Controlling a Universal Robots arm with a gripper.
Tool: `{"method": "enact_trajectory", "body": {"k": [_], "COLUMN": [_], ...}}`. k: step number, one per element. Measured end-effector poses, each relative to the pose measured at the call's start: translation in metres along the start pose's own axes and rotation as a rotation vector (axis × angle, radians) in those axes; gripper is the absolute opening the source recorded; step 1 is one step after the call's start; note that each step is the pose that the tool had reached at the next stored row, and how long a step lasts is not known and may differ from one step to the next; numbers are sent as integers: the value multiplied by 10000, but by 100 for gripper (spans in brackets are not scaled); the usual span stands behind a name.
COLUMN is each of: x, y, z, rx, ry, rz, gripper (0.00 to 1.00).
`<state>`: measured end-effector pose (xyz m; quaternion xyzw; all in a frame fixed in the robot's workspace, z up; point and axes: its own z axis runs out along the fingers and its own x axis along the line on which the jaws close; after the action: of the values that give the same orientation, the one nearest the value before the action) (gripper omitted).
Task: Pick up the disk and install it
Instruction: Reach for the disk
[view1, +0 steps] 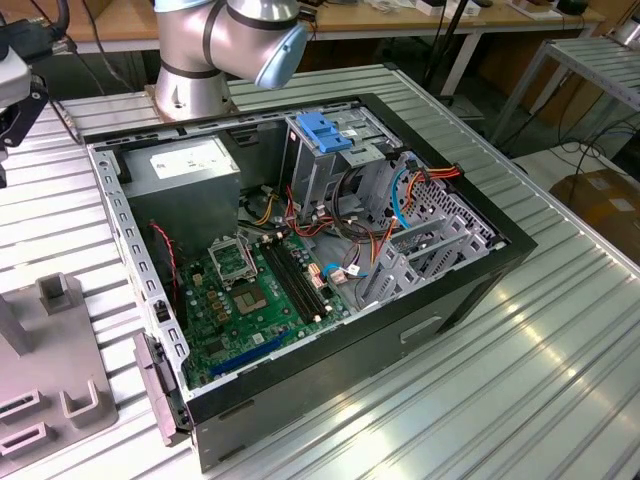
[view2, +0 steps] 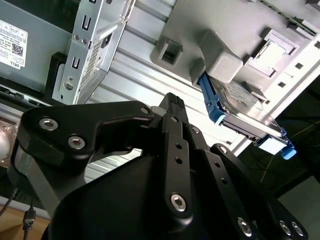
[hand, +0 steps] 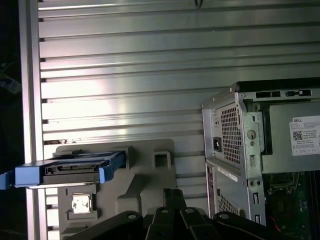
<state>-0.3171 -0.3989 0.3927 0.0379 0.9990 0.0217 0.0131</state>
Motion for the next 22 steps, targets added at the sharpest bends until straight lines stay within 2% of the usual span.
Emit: {"method": "enact_trajectory", "body": {"k": [4,7,11,13,16,22], "x": [51,64,104,126,206,397], "y": [-4,-5,-8,-9,-15,-17], "z": [-1,-2,-2,-1,-2,-1], "rx": [-1,2,11,13,19,24], "ry": [1,25,136,165,245,303], "rz": [-1,1,6,7,12,22], "gripper": [10,10,10,10,10,10]}}
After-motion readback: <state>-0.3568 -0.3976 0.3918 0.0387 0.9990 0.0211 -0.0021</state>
